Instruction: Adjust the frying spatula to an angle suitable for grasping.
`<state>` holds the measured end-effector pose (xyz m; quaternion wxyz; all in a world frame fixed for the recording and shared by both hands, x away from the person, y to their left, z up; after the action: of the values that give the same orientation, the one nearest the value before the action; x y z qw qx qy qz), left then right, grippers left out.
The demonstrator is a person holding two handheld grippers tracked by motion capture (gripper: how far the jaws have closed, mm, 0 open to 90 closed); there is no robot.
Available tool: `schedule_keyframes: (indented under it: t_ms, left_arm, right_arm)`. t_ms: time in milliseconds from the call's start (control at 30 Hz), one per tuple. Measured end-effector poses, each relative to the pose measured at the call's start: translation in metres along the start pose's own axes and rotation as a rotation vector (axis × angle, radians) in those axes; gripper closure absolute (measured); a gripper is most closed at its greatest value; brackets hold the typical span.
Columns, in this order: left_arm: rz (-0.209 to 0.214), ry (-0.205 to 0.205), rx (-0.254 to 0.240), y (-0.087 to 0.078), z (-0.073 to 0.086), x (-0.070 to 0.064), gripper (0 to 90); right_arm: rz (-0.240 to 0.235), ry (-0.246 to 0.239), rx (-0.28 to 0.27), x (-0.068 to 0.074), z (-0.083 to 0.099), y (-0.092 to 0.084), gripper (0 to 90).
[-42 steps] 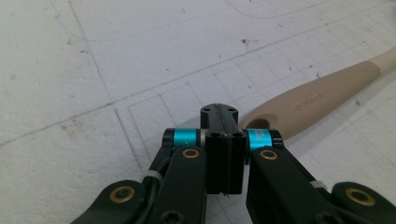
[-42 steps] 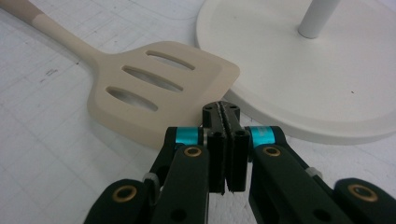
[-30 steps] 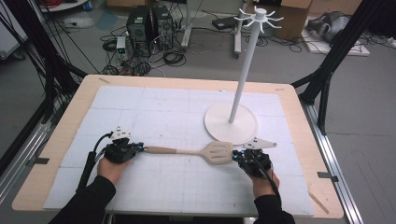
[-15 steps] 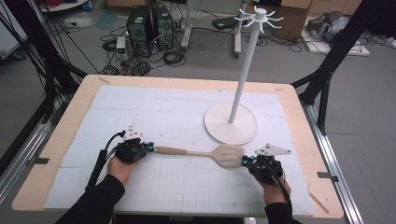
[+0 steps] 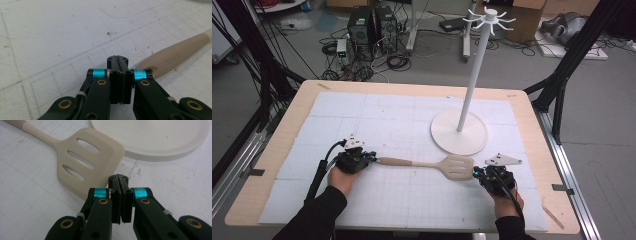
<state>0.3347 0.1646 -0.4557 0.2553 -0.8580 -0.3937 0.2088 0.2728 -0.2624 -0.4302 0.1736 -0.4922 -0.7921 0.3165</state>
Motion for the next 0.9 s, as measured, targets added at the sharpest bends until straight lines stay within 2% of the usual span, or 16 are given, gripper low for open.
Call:
schedule_keyframes:
  t_ms: [100, 167, 333, 400, 467, 533, 667, 700, 733, 767, 800, 900]
  left_arm:
    - [-0.012, 0.015, 0.003, 0.003, -0.001, -0.005, 89.6]
    - [-0.004, 0.004, 0.006, 0.003, -0.002, -0.003, 89.5]
    - [0.001, 0.007, 0.007, 0.003, -0.002, -0.004, 89.6]
    - [0.020, -0.003, 0.005, 0.005, -0.003, -0.005, 89.5]
    - [0.019, 0.011, 0.008, 0.007, -0.005, -0.010, 89.5]
    - [0.003, 0.021, 0.014, 0.008, -0.006, -0.012, 89.4]
    - [-0.032, 0.033, 0.013, 0.001, -0.006, -0.010, 85.6]
    - [-0.032, 0.033, 0.013, 0.001, -0.006, -0.010, 85.4]
    - [-0.029, 0.039, 0.004, -0.007, -0.007, -0.011, 85.4]
    - [-0.029, 0.039, 0.004, -0.007, -0.007, -0.011, 85.5]
    - [-0.011, 0.062, -0.008, -0.012, -0.007, -0.017, 86.0]
    - [0.033, 0.105, -0.020, -0.012, -0.006, -0.029, 87.4]
  right_arm:
    - [-0.006, -0.001, -0.001, 0.002, 0.001, -0.002, 89.3]
    - [-0.016, 0.004, -0.003, 0.003, 0.001, -0.005, 89.3]
    - [-0.046, 0.022, -0.014, 0.006, 0.004, -0.013, 89.3]
    - [-0.096, 0.007, -0.005, 0.012, 0.005, -0.015, 89.4]
    - [-0.083, -0.058, 0.014, 0.024, 0.004, -0.014, 89.4]
    - [-0.067, -0.082, 0.000, 0.028, 0.000, -0.016, 89.4]
    - [-0.040, -0.060, -0.025, 0.019, 0.001, -0.019, 89.3]
    - [-0.040, -0.060, -0.025, 0.019, 0.001, -0.019, 89.3]
    - [-0.020, -0.039, -0.042, 0.012, 0.002, -0.019, 88.9]
    - [-0.012, -0.029, -0.051, 0.008, 0.002, -0.019, 88.1]
    - [-0.001, -0.023, -0.056, 0.004, 0.001, -0.019, 88.0]
    - [0.012, 0.001, -0.066, -0.005, -0.002, -0.016, 88.0]
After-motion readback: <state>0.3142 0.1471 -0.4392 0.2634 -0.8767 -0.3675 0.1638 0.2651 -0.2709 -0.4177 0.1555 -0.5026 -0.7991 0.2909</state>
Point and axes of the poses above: each handheld gripper's, and its own axes: y roughly forward along the jaws, z roughly out of its underside, x roughly to its left, the point moved 1 cm from there along y, roughly forward along the jaws, and after that the axes turned 4 degrees about z, right-handed, at the moved point
